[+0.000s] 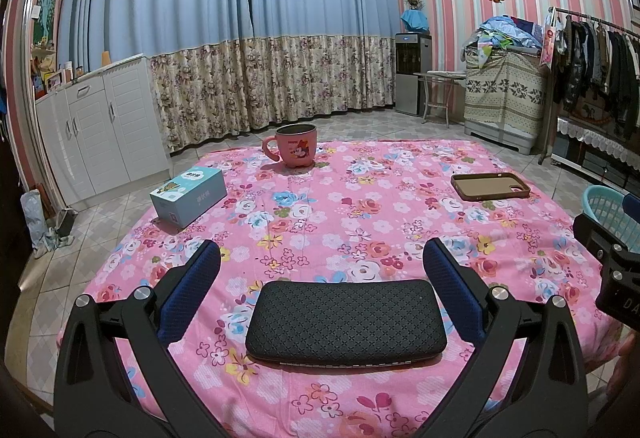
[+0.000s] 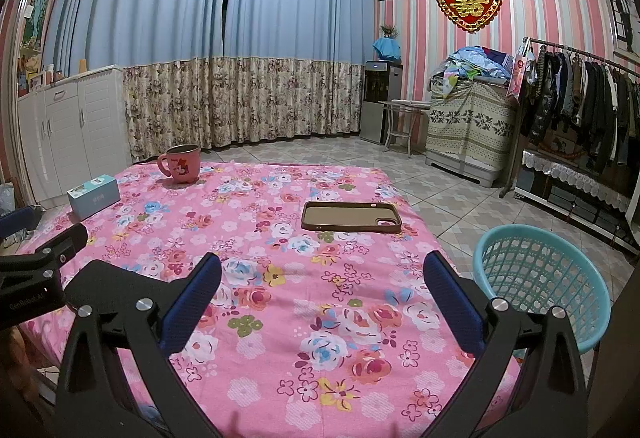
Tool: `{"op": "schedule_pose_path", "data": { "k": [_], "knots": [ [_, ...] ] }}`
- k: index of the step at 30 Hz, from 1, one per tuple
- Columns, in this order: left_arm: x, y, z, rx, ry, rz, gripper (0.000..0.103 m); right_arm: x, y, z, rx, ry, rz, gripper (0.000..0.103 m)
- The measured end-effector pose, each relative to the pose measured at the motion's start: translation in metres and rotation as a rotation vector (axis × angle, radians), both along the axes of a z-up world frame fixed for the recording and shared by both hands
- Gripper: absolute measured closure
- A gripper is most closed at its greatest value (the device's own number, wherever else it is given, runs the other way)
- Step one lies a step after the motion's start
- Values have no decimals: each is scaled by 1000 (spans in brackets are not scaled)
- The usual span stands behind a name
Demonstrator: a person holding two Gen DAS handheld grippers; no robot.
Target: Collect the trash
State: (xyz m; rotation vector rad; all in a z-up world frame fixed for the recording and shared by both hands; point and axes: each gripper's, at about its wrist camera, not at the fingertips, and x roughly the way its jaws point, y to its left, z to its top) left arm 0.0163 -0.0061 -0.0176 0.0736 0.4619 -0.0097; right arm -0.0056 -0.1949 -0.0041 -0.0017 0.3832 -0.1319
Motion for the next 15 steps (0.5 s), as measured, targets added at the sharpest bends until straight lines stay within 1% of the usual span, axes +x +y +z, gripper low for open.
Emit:
{"op": "schedule_pose_path", "data": {
  "k": [15],
  "knots": [
    [0, 1, -1, 1, 0, 0, 5, 0, -1, 0, 0, -1, -1, 4]
  ]
}}
